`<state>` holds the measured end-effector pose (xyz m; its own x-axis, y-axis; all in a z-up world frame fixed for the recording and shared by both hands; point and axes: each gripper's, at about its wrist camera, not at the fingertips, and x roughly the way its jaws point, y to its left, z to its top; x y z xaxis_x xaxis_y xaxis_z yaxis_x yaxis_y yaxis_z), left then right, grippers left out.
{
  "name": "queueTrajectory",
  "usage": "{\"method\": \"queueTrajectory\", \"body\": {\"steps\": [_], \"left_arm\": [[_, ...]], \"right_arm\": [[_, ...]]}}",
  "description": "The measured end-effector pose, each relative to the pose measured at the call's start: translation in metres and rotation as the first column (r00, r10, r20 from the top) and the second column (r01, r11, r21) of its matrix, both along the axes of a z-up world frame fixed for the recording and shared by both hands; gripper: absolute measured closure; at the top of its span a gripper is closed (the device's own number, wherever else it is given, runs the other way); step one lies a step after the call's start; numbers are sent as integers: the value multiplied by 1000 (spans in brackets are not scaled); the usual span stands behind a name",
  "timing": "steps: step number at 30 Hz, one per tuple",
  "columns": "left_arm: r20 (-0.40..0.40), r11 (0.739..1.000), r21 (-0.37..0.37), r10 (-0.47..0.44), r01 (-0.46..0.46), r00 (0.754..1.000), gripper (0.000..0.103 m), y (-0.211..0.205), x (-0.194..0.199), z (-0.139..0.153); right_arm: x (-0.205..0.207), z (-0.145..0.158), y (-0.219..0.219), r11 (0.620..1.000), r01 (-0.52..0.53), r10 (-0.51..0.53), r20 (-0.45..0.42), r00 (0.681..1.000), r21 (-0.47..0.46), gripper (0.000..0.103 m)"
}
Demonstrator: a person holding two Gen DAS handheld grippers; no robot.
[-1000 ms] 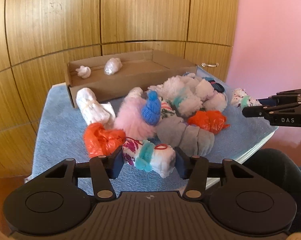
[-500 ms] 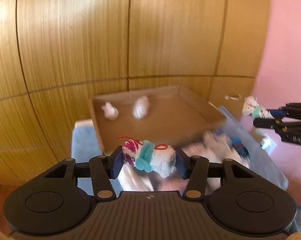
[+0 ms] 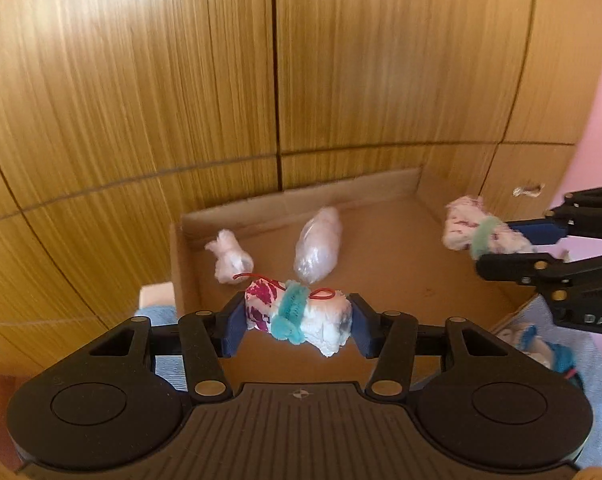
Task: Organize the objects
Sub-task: 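Carry both sock rolls into the box and release them beside the white items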
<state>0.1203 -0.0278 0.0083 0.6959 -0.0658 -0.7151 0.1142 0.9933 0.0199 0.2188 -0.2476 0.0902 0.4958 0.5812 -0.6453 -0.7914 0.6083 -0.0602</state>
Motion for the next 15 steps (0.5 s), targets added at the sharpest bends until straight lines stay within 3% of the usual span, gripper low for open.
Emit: {"method": "queueTrajectory", "body": {"steps": [7,15], "left_arm": [[-60,1000,21,13,-12,998,44,-3,29,-31],[-94,999,32,40,-37,995,44,2,54,-50]], "right_arm": [[39,-40,41,993,-73,64,-97,993,-90,77],[60,-60,74,980,-125,106,-124,987,-157,77]]}}
